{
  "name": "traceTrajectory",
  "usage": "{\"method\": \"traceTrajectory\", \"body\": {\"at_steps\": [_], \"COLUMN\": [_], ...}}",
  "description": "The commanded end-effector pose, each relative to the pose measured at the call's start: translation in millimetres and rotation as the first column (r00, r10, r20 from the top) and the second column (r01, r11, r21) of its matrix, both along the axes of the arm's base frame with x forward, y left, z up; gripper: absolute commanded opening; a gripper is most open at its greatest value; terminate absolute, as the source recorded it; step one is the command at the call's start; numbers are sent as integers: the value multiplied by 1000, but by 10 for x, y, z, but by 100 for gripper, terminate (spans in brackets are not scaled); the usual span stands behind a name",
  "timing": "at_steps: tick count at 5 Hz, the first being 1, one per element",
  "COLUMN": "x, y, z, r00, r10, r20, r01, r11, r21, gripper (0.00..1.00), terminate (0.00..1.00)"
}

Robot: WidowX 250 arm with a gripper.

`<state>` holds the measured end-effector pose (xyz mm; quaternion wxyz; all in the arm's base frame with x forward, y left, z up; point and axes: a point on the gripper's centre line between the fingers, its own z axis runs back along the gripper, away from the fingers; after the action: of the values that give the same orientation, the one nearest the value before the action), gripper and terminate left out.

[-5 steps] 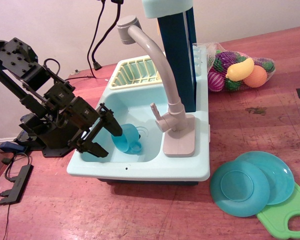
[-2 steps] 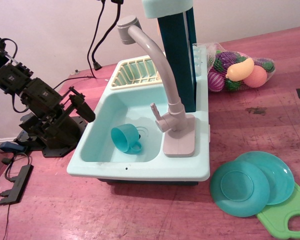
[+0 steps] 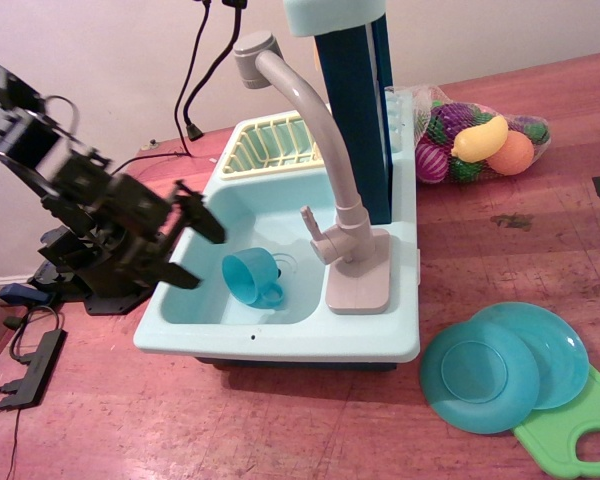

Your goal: Flip cup upright

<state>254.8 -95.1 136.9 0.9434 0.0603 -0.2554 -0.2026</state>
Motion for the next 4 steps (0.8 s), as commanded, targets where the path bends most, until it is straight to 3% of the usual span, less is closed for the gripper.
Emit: {"method": "traceTrajectory", "body": {"at_steps": [1,3,4], "x": [262,180,63], "y": [48,149,192], "z": [-41,-352,-395], "r00": [998,1000,1000], "r10": [18,-6,-20], "r20": [55,19,-17], "r01": [-18,6,20], "r11": [1000,1000,1000], "r21": [4,-13,-16], "gripper": [100,100,100], "terminate": [0,0,0]}}
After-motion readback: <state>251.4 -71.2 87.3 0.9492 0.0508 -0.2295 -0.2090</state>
